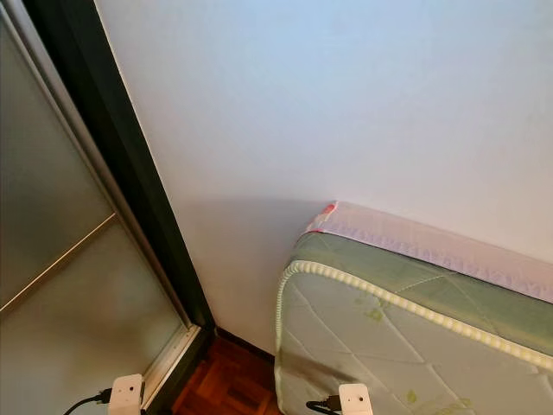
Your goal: Clean up the room
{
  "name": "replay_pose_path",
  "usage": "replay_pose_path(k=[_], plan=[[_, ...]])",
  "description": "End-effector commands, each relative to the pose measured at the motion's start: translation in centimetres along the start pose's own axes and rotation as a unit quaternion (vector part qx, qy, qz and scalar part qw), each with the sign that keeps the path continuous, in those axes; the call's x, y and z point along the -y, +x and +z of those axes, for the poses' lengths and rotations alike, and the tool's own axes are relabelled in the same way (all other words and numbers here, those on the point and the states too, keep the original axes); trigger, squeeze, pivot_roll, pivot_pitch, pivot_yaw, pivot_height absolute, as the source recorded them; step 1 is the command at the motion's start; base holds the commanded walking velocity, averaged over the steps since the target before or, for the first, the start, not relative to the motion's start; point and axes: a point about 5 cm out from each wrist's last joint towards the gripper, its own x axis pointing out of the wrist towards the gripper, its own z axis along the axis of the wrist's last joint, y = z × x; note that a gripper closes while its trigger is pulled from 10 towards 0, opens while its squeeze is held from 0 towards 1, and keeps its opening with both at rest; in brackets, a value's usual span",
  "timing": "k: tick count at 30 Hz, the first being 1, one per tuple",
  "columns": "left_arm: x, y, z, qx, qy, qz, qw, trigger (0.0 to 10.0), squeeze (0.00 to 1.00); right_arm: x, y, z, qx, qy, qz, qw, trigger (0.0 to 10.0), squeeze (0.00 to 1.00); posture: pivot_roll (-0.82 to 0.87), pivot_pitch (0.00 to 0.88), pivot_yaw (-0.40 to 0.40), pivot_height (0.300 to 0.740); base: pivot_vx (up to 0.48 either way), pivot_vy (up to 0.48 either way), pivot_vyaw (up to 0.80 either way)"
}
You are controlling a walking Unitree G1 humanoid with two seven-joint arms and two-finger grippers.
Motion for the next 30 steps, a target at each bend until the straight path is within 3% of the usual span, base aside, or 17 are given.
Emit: replay_pose_path(k=[1,30], plan=[[-1.91,0.08,2.34,-0.005,0.046,-0.026,0.999,10.0,0.00,5.15,-0.16,2.09,0.024,0.098,-0.020,0.995,10.0,0.00,-0.02,0.000,-0.060,0.740,0.000,0.000,0.00],[-2.18,0.05,2.34,-0.008,0.052,-0.021,0.998,10.0,0.00,5.01,-0.14,1.99,0.019,0.104,-0.020,0.994,10.0,0.00,0.00,0.000,-0.060,0.740,0.000,0.000,0.00]])
